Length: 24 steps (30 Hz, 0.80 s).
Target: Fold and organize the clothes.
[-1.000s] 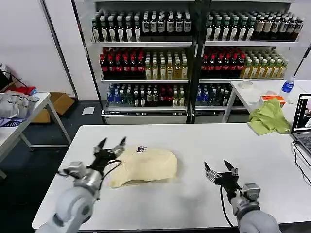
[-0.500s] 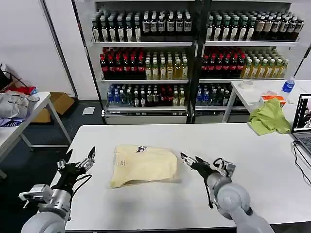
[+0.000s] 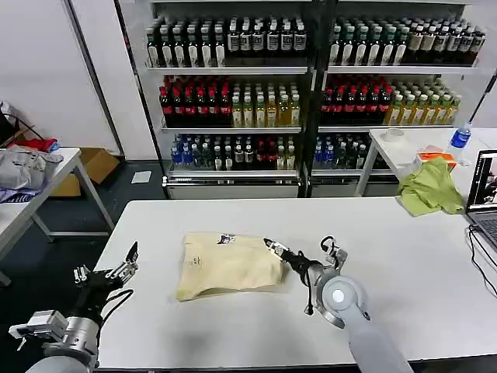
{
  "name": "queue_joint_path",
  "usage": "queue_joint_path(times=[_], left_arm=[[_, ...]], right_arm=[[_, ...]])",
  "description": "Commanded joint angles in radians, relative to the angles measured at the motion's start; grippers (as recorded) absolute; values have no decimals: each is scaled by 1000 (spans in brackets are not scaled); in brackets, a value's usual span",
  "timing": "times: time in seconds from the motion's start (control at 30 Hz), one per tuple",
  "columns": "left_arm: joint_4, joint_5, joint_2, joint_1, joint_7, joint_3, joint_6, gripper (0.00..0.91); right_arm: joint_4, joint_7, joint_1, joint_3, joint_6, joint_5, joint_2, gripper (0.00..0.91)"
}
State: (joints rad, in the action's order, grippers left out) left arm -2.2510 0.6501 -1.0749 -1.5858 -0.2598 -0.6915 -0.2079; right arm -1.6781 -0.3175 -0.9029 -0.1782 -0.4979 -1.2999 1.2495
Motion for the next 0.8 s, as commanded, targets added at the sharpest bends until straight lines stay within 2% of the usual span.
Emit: queue_joint_path(times=[0.03, 0.17, 0.2, 0.23, 0.27, 0.3, 0.33, 0.37, 0.8], left_arm=[[-17, -7, -5, -33, 1, -22, 5, 907], [-19, -5, -5, -35, 1, -26, 6, 907], [-19, -4, -5, -36, 1, -28, 6, 907], [-19, -4, -5, -36, 1, -29, 7, 907], [-19, -4, -5, -36, 1, -29, 7, 907], [-19, -4, -5, -36, 0, -29, 7, 907], [-19, -4, -7, -36, 0, -29, 8, 907], [-20, -3, -7, -36, 0, -28, 8, 907], [-15, -2, -9, -34, 0, -29, 9, 907]], right_arm=[[103, 15, 39, 18, -8, -37, 97, 907], [105, 21, 32, 22, -3, -21, 111, 907], [104, 22, 30, 23, 1, -20, 112, 867], [104, 21, 30, 25, 3, -17, 113, 655], [104, 21, 30, 25, 6, -15, 113, 655], [105, 21, 29, 27, 12, -13, 113, 302], [105, 22, 28, 28, 16, -12, 113, 30], [105, 22, 28, 29, 18, -11, 113, 0], [116, 21, 25, 30, 28, 4, 116, 0]])
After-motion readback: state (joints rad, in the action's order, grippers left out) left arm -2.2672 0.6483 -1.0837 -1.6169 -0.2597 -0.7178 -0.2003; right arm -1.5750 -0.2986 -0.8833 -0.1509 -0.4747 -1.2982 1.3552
